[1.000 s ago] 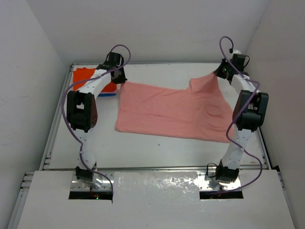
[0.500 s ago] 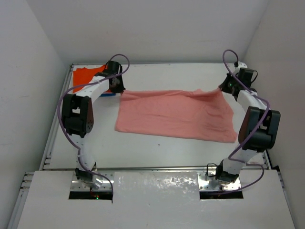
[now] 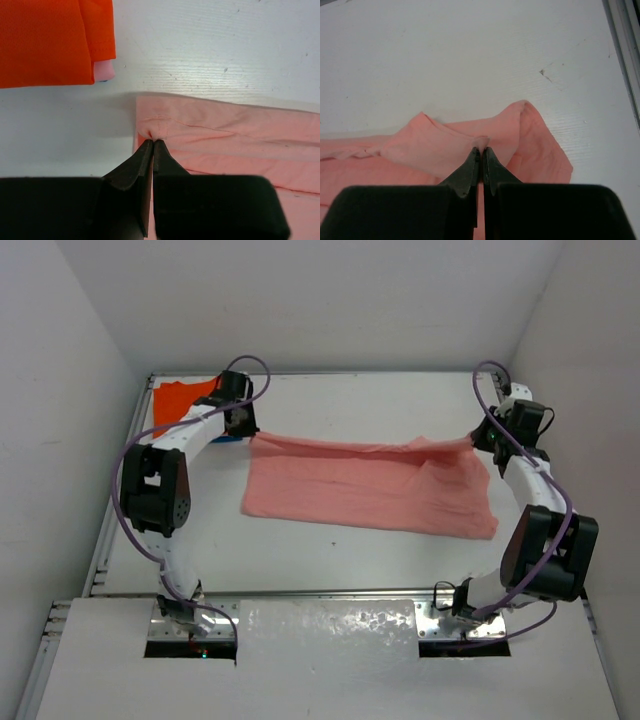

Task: Fold and stack the t-shirts
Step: Fold the other side of the tshirt into a rectangle

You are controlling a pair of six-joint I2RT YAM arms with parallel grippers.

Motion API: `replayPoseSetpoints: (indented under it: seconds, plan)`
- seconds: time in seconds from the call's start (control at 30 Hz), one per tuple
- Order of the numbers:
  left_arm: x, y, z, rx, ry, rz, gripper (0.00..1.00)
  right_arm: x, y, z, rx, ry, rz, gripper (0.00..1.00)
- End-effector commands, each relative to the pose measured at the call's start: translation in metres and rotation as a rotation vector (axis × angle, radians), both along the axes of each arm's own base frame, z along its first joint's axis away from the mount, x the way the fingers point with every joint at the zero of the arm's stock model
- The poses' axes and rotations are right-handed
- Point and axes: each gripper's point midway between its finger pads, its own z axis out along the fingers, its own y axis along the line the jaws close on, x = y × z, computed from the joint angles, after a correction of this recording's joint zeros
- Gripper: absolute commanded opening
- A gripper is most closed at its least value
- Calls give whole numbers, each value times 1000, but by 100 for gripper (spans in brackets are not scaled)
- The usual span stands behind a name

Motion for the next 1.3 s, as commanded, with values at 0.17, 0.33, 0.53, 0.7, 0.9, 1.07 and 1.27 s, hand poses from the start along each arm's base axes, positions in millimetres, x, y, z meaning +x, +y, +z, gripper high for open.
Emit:
replayPoseSetpoints:
  seconds: [0.17, 0.33, 0.53, 0.7, 0.9, 1.07, 1.27]
  plan:
    - [-17, 9, 10, 16, -36, 1, 0, -33, -10, -2, -91, -4, -57, 0]
    - [-27, 10, 8, 5, -50, 5, 0, -59, -8, -16, -112, 17, -77, 0]
    - [-37, 10, -7, 4, -14, 3, 0, -89, -2, -35, -96, 39, -107, 0]
    - [-46, 15, -19, 20, 8, 17, 0, -111, 3, -59, -73, 109, -123, 0]
    - [-53, 16, -29, 47, 34, 14, 16, -131, 5, -78, -48, 177, -165, 13]
    - [-42, 21, -1, 65, -35, 46, 43, -134, 3, -74, -48, 198, -181, 38]
    - [-31, 15, 5, 52, -20, 27, 44, -108, 9, -49, -9, 146, -127, 51]
